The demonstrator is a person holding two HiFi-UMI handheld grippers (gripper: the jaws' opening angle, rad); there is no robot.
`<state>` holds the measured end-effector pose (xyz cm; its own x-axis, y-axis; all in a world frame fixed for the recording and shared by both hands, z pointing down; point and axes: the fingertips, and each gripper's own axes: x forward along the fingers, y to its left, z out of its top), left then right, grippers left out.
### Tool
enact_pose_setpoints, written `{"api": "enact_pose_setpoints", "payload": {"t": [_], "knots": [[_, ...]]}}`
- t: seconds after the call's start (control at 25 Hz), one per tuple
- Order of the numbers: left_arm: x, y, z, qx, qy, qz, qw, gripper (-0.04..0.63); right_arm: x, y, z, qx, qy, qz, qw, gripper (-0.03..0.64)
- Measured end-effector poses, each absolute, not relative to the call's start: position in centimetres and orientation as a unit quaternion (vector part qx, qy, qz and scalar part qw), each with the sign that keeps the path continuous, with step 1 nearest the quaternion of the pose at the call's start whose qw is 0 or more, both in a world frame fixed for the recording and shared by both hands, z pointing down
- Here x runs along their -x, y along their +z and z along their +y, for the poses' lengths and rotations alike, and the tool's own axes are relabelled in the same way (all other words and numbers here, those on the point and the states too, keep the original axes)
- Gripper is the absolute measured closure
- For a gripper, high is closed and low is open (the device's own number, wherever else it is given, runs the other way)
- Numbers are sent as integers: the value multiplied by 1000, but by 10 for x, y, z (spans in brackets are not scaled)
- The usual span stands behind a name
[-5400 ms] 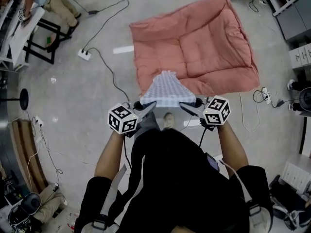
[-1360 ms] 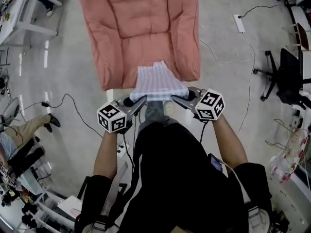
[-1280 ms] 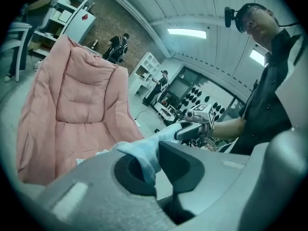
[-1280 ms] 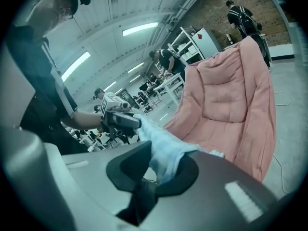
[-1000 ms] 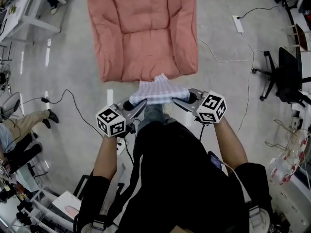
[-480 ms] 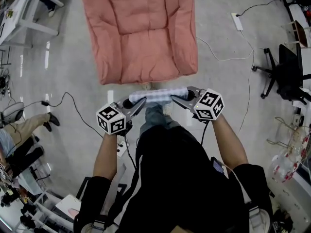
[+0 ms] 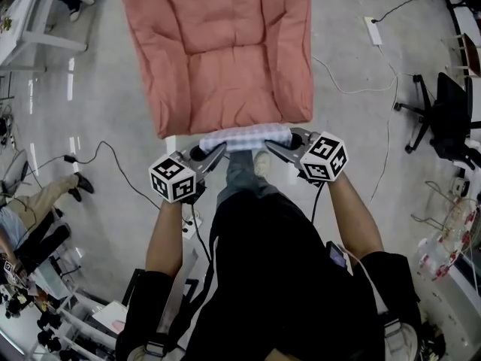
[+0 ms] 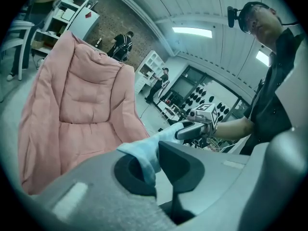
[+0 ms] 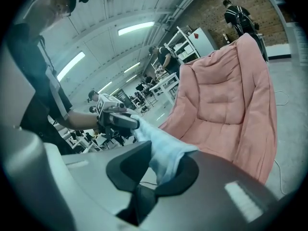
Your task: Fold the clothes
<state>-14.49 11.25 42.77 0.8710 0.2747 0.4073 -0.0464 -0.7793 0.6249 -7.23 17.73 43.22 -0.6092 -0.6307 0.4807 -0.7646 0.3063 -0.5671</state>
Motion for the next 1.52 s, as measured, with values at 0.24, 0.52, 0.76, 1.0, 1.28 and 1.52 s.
{"api": "enact_pose_setpoints", "payload": {"t": [0.24,0.52,0.76,1.0,1.28,1.52], "knots": [[127,435,79,-907,250,65,332,575,51,442,140,-434,404,-801,87,584],[101,448,15,-904,255,73,335,575,26,453,77,-450,410,-789,84,584],[69,473,-34,-900,264,83,337,575,-5,476,29,-478,416,-768,89,584],[39,511,-80,-897,263,85,343,575,-35,516,-17,-501,414,-753,101,584],[14,569,-113,-896,267,78,346,575,-62,575,-51,-543,411,-725,105,584],[8,622,-134,-895,258,44,361,575,-69,623,-71,-565,412,-708,100,583]]}}
